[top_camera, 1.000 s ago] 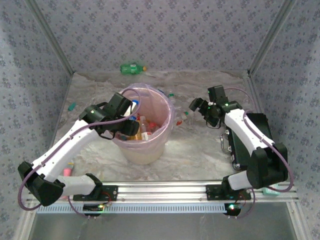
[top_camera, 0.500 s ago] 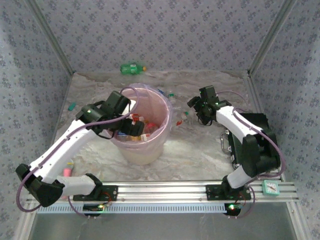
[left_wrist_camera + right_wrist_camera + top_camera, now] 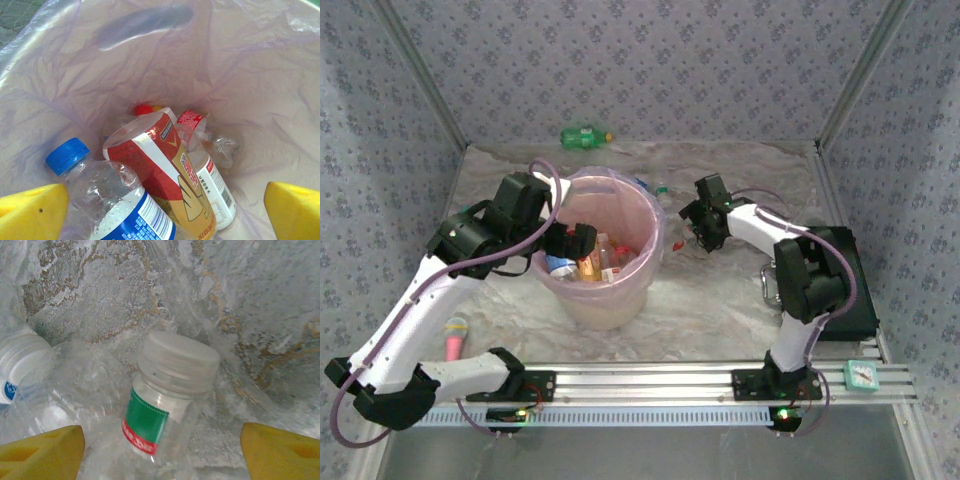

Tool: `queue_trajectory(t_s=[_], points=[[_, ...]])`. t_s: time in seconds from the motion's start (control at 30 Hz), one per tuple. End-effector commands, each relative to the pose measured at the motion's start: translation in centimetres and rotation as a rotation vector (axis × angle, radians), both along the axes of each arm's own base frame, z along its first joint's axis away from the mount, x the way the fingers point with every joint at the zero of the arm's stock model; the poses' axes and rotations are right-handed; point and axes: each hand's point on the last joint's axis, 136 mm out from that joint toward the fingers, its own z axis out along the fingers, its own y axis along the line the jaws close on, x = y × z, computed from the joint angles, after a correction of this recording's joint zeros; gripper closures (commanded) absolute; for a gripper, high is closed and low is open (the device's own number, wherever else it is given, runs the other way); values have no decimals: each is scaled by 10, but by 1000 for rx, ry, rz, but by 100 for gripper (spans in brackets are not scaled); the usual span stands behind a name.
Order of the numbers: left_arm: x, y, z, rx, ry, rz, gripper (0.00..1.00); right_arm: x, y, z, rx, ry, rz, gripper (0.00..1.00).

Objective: Put the plastic bottles in the bin

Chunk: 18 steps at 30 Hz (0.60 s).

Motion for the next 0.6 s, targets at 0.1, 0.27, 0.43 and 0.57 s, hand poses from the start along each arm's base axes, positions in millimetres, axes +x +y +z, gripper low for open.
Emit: queue_trajectory(t_s=[0.1,0.27,0.43,0.57], points=[[2,0,18,-37,-68,-3,0,18,5,-12,12,-1,-39,18],[2,-2,18,-47,-70,-11,0,19,9,-26,21,21,-46,23],[3,-3,20,-55,-75,-12,0,19,10,-31,21,33,-46,30],[3,-3,18,-56,-72,-12,0,18,7,-31,14,31,-51,37]])
